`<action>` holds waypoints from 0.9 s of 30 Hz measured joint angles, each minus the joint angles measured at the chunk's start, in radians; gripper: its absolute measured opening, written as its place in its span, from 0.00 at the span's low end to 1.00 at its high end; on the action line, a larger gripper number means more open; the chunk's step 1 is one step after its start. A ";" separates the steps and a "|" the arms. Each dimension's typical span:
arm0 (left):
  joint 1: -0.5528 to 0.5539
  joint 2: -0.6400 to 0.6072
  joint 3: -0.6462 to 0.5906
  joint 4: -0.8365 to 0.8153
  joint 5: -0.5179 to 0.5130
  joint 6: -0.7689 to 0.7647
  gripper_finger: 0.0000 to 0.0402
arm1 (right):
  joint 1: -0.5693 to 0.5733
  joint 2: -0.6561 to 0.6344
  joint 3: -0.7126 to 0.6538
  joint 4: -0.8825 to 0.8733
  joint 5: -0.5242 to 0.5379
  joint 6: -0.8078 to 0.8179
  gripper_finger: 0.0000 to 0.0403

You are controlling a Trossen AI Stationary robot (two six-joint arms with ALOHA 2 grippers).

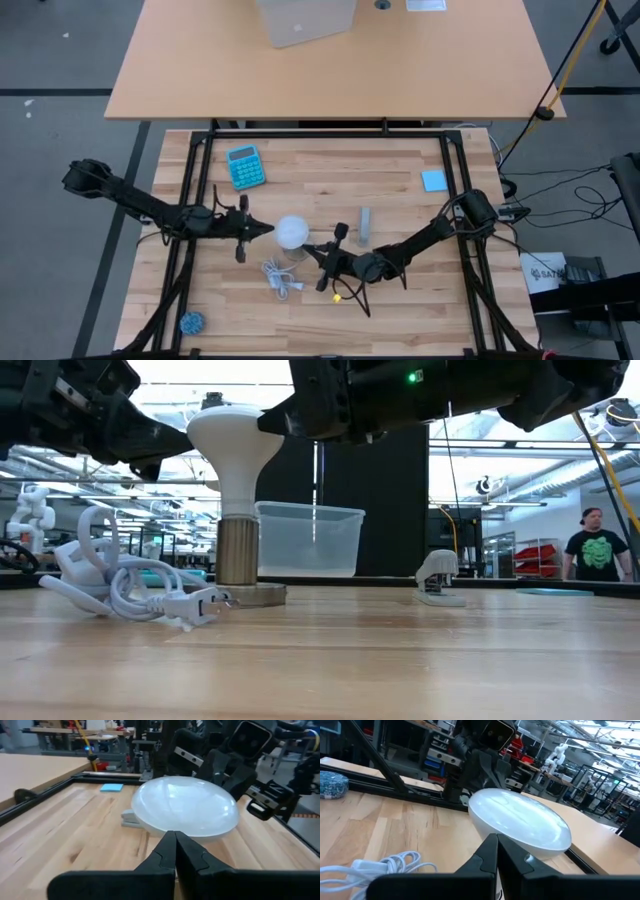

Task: Screw lightbulb
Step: Remove the light bulb from the lamp

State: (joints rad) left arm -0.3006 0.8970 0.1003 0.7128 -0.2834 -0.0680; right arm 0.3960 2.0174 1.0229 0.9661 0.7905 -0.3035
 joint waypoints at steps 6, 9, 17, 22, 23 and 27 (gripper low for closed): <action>-0.001 -0.001 0.014 0.008 0.073 0.017 0.00 | 0.002 0.000 -0.001 -0.012 0.056 0.003 0.00; -0.002 -0.001 0.014 0.008 0.107 0.017 0.00 | 0.001 0.000 -0.001 -0.013 0.065 0.003 0.00; -0.002 0.000 0.017 -0.029 0.088 -0.003 0.00 | -0.002 0.000 -0.001 -0.011 0.110 0.002 0.00; -0.001 0.002 0.017 -0.086 0.018 -0.019 0.00 | 0.021 0.000 0.001 -0.008 0.078 -0.001 0.00; -0.001 0.002 0.017 -0.089 0.007 -0.020 0.00 | 0.024 0.000 0.001 -0.008 0.080 -0.002 0.00; -0.001 0.001 0.017 -0.094 -0.054 -0.025 0.00 | 0.037 0.000 0.001 -0.005 0.089 -0.006 0.00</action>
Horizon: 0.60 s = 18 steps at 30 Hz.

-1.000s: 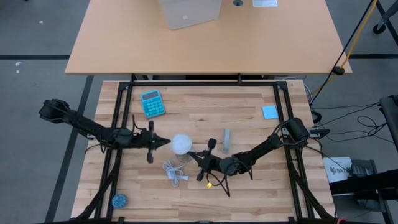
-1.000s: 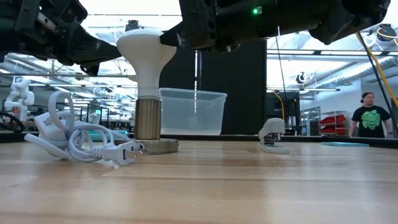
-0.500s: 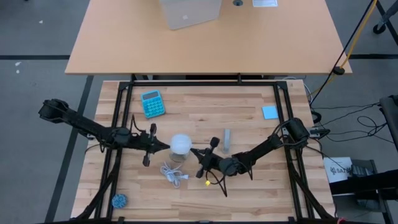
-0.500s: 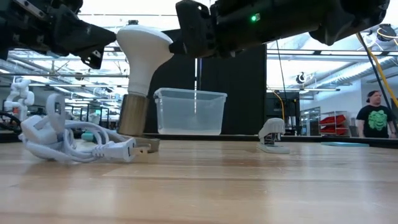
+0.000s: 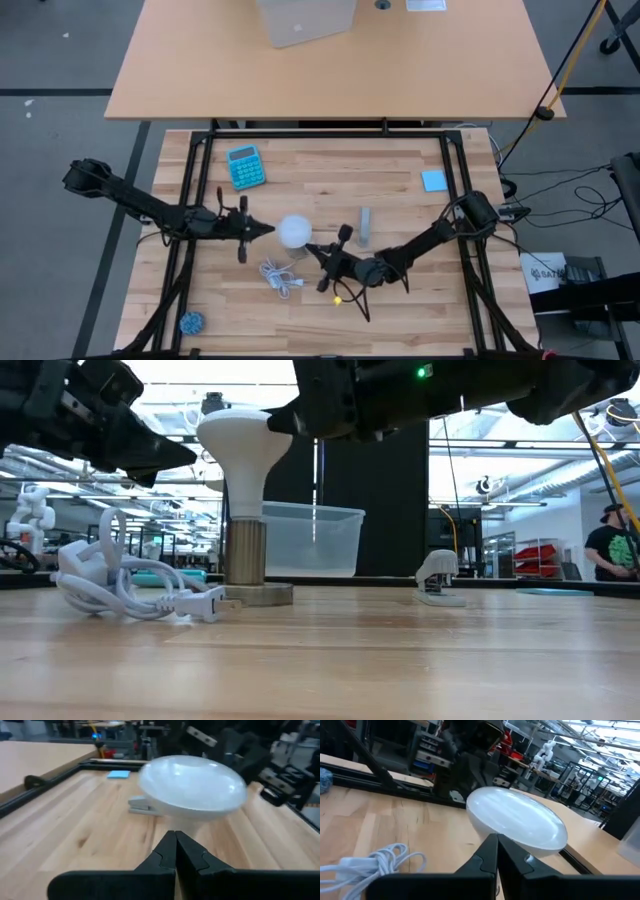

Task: Screw lightbulb
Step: Remove the light bulb from the lamp

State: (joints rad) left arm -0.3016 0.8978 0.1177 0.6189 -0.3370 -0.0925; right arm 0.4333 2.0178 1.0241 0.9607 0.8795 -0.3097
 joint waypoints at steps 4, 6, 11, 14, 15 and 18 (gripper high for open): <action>0.000 0.000 0.000 0.049 -0.015 0.013 0.00 | 0.007 0.000 0.000 0.016 0.003 -0.018 0.00; 0.000 0.000 0.000 0.074 -0.013 0.016 0.00 | 0.005 0.000 0.000 0.025 0.005 -0.025 0.00; 0.000 0.000 -0.001 0.092 0.044 0.016 0.00 | -0.002 0.000 0.000 0.036 0.040 -0.030 0.00; 0.000 0.000 -0.001 0.107 0.061 0.016 0.00 | -0.009 0.000 0.000 0.038 0.058 -0.027 0.00; 0.000 0.000 -0.001 0.110 0.063 0.015 0.00 | -0.011 0.000 0.000 0.038 0.058 -0.027 0.00; 0.000 0.000 -0.001 0.110 0.067 0.006 0.00 | -0.020 0.000 0.000 0.038 0.059 -0.019 0.00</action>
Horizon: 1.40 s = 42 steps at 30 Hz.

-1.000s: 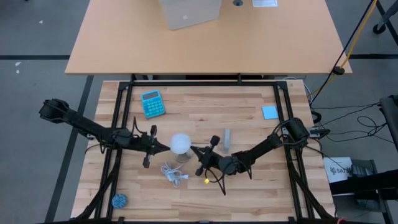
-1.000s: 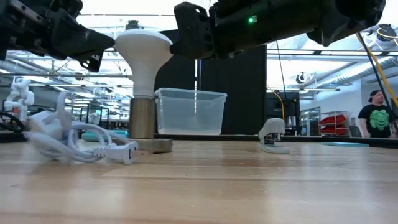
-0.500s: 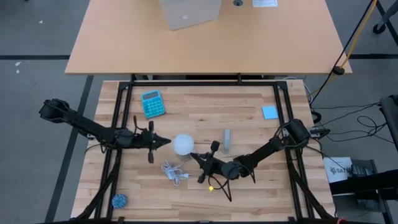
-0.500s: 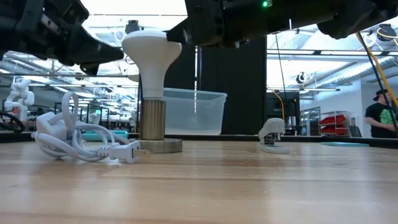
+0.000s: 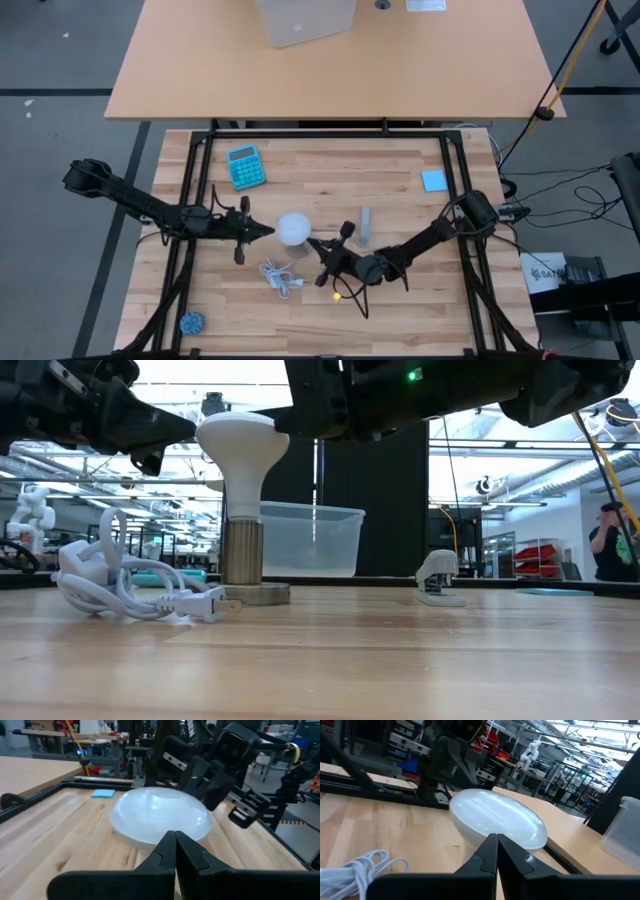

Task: Screw lightbulb
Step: Remove the light bulb from the lamp

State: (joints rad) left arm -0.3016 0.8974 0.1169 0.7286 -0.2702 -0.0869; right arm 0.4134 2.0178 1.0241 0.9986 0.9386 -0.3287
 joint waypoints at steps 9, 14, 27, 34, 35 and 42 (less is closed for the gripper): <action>0.000 0.000 -0.001 0.000 0.031 -0.013 0.00 | -0.019 0.000 0.000 0.000 0.003 0.012 0.00; 0.000 0.000 -0.001 -0.001 0.066 -0.019 0.00 | -0.024 0.000 0.000 -0.001 0.005 0.013 0.00; -0.025 0.000 -0.001 0.026 -0.019 0.070 0.00 | 0.000 0.000 0.000 -0.002 0.002 -0.022 0.00; -0.013 0.000 -0.001 0.006 -0.141 0.021 0.00 | 0.027 0.000 0.000 -0.002 -0.002 -0.031 0.00; -0.008 0.000 -0.001 0.006 -0.138 0.008 0.00 | 0.027 0.000 0.000 -0.002 -0.002 -0.031 0.00; 0.000 0.060 -0.002 0.003 -0.120 -0.036 0.00 | 0.017 0.000 0.000 0.014 -0.002 -0.031 0.00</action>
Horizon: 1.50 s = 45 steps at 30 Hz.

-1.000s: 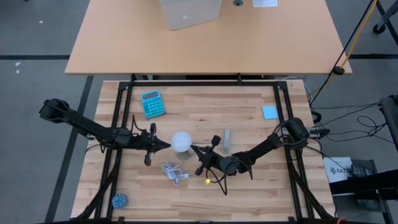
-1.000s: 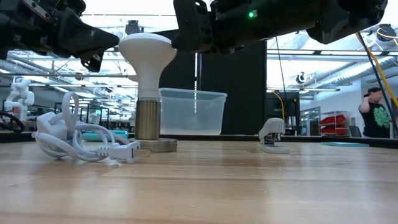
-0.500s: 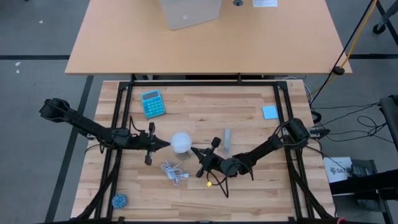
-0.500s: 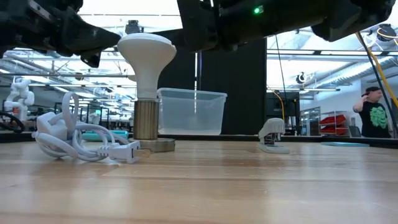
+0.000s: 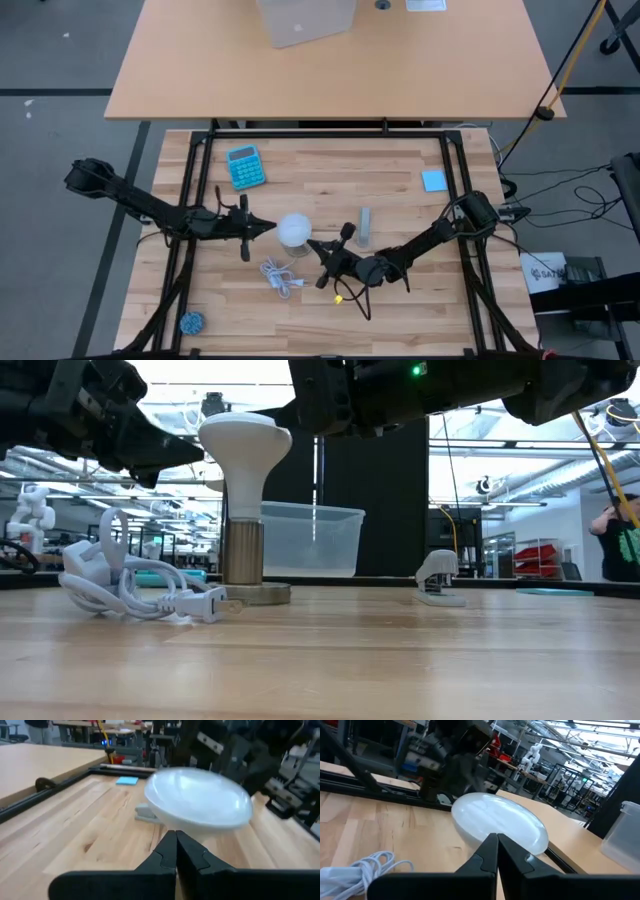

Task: Screw lightbulb
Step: Remove the light bulb from the lamp

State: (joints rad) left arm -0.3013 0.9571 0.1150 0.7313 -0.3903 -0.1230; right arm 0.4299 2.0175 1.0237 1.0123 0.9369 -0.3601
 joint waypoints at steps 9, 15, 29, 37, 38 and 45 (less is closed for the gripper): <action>0.000 0.046 0.000 0.076 0.017 0.019 0.00 | -0.019 0.000 0.000 0.009 0.008 0.018 0.00; 0.001 0.046 -0.001 0.081 0.045 0.020 0.00 | -0.029 -0.002 -0.001 0.007 0.011 0.014 0.00; -0.001 0.045 -0.001 0.072 0.158 0.022 0.00 | -0.053 -0.002 0.000 -0.008 0.070 -0.022 0.00; 0.000 0.046 0.001 0.071 0.256 0.022 0.00 | -0.082 -0.001 0.000 -0.029 0.047 -0.025 0.00; 0.000 0.046 0.001 0.071 0.258 0.025 0.00 | -0.083 -0.001 0.000 -0.028 0.047 -0.025 0.00; 0.000 0.046 0.001 0.063 0.253 0.073 0.00 | -0.065 -0.001 0.000 -0.027 0.148 -0.023 0.00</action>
State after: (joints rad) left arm -0.3016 1.0027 0.1158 0.7944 -0.1369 -0.0500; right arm 0.3646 2.0167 1.0233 0.9858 1.0854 -0.3834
